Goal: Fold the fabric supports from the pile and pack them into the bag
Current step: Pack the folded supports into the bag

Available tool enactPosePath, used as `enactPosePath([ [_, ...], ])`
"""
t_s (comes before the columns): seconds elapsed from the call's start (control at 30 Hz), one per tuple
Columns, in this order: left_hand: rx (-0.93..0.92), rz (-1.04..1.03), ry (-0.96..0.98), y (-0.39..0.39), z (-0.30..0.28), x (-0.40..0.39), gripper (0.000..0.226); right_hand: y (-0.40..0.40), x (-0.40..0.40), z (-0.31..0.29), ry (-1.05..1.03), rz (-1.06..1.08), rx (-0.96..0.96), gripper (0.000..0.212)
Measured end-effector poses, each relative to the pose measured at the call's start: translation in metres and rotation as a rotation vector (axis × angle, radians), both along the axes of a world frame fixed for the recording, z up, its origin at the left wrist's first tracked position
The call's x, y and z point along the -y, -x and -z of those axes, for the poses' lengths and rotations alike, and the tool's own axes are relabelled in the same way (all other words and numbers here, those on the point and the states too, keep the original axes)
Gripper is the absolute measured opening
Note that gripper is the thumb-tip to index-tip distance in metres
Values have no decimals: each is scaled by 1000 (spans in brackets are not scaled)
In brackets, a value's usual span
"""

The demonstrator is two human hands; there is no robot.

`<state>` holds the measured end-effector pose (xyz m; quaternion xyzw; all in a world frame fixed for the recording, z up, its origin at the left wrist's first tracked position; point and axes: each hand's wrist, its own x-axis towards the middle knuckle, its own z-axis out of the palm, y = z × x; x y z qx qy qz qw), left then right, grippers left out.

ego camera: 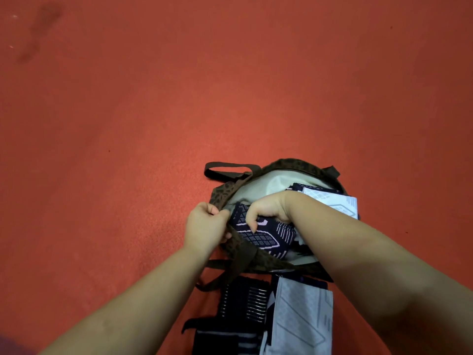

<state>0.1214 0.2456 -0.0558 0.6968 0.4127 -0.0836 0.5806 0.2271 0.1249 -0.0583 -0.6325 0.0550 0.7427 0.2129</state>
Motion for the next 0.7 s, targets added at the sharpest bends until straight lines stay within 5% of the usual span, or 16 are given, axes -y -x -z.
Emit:
enactPosePath([
  [0.13,-33,-10,3,-2,3,-1,23,-5,-7,0,43,-36,37,20],
  [0.27,-47,-15,-7,0,9,-3,25,-7,-14,10,83,-92,159,30],
  [0.4,-55,-3,-48,5,14,-7,20,-4,-22,12,13,-291,495,15],
  [0.6,-57,-5,-77,7,20,-15,17,21,-13,17,-97,-560,883,52],
  [0.7,-36,21,-99,6,24,-16,20,28,-3,16,-16,-653,1137,50],
])
